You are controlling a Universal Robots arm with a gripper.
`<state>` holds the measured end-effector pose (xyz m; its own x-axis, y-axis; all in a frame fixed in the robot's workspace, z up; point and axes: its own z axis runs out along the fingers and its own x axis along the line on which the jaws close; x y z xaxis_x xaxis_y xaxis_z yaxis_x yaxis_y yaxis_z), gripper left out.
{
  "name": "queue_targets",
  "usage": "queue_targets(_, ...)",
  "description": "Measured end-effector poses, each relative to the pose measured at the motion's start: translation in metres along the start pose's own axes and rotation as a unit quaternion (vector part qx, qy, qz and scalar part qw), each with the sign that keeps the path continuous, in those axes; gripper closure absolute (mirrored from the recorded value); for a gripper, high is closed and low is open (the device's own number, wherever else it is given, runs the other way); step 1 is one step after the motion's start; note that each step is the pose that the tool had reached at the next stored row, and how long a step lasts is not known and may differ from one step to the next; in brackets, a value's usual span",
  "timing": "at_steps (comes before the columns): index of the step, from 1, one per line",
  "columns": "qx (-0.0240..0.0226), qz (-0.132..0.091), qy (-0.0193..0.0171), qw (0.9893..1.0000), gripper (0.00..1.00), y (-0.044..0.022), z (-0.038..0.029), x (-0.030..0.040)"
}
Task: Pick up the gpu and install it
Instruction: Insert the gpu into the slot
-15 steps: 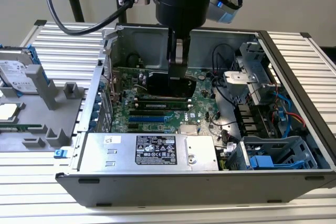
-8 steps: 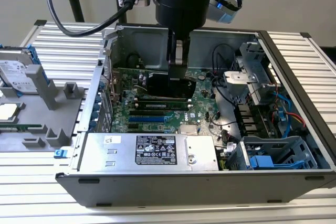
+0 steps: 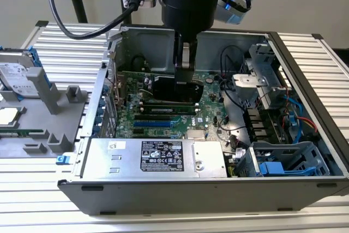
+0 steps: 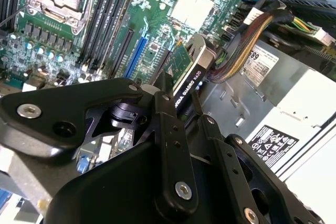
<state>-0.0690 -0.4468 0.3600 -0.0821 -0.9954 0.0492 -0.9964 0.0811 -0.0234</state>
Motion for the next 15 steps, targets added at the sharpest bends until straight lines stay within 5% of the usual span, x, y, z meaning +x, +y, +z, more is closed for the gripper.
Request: queue_targets(15,0.0,0.0,0.0003,1.0,1.0,0.0001,0.0042,-0.0002)
